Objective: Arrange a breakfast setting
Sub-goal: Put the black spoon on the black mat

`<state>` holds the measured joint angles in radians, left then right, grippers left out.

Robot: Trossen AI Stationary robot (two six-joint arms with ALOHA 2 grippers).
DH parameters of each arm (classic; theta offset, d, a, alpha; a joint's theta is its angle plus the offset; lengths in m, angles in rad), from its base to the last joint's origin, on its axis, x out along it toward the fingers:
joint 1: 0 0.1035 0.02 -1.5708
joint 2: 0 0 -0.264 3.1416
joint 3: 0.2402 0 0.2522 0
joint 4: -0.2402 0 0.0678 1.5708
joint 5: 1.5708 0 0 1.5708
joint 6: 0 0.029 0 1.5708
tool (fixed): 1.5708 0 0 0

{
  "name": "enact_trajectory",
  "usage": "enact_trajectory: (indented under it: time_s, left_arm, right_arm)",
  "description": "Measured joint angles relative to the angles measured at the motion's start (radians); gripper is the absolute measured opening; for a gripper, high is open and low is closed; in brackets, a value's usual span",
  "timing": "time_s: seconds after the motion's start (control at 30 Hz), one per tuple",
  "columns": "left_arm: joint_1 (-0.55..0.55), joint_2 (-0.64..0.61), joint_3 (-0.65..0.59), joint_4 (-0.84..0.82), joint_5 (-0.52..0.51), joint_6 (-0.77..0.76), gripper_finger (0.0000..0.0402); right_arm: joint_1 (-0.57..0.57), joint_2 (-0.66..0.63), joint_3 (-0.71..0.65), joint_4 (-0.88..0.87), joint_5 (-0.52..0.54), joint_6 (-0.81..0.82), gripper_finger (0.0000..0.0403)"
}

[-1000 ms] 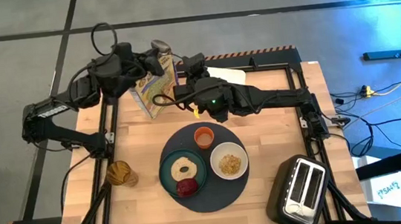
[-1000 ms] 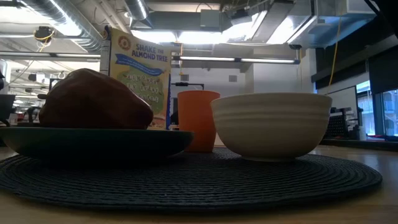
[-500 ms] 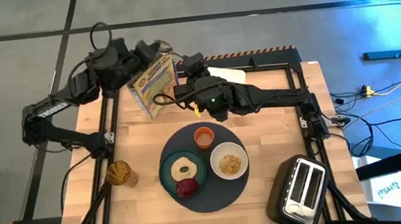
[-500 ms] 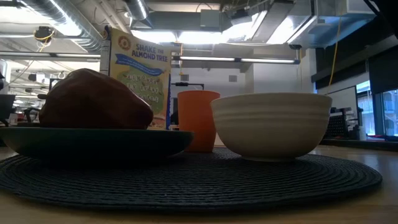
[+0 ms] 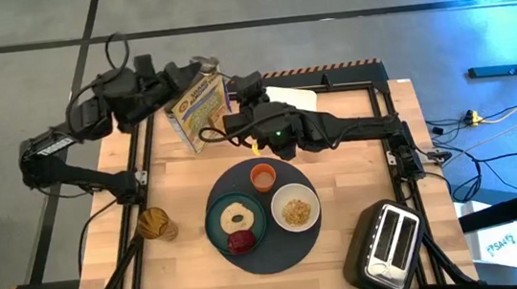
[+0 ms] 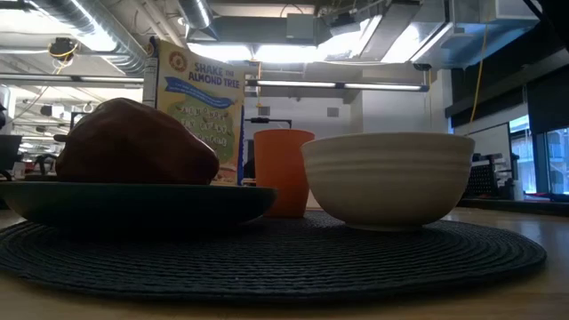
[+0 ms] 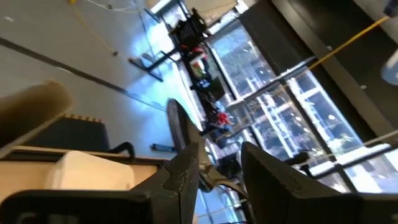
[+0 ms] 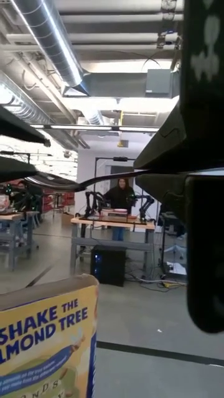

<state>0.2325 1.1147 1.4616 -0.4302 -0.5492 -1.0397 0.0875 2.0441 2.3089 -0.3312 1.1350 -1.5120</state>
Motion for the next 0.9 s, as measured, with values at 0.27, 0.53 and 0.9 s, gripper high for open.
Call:
enact_trajectory:
  time_s: [0.27,0.53,0.9]
  left_arm:
    - [-0.058,-0.016,0.000,-0.079,-0.070,-0.060,0.0114]
    - [-0.062,-0.017,0.000,-0.068,-0.130,-0.069,0.0114]
    - [0.051,0.052,0.000,-0.004,0.002,-0.049,0.0114]
  right_arm:
    - [-0.003,-0.001,0.000,0.013,-0.003,-0.009,0.0000]
    - [-0.003,-0.001,0.000,0.025,-0.002,-0.017,0.0000]
    - [-0.017,-0.001,0.000,0.021,-0.021,-0.019,0.0000]
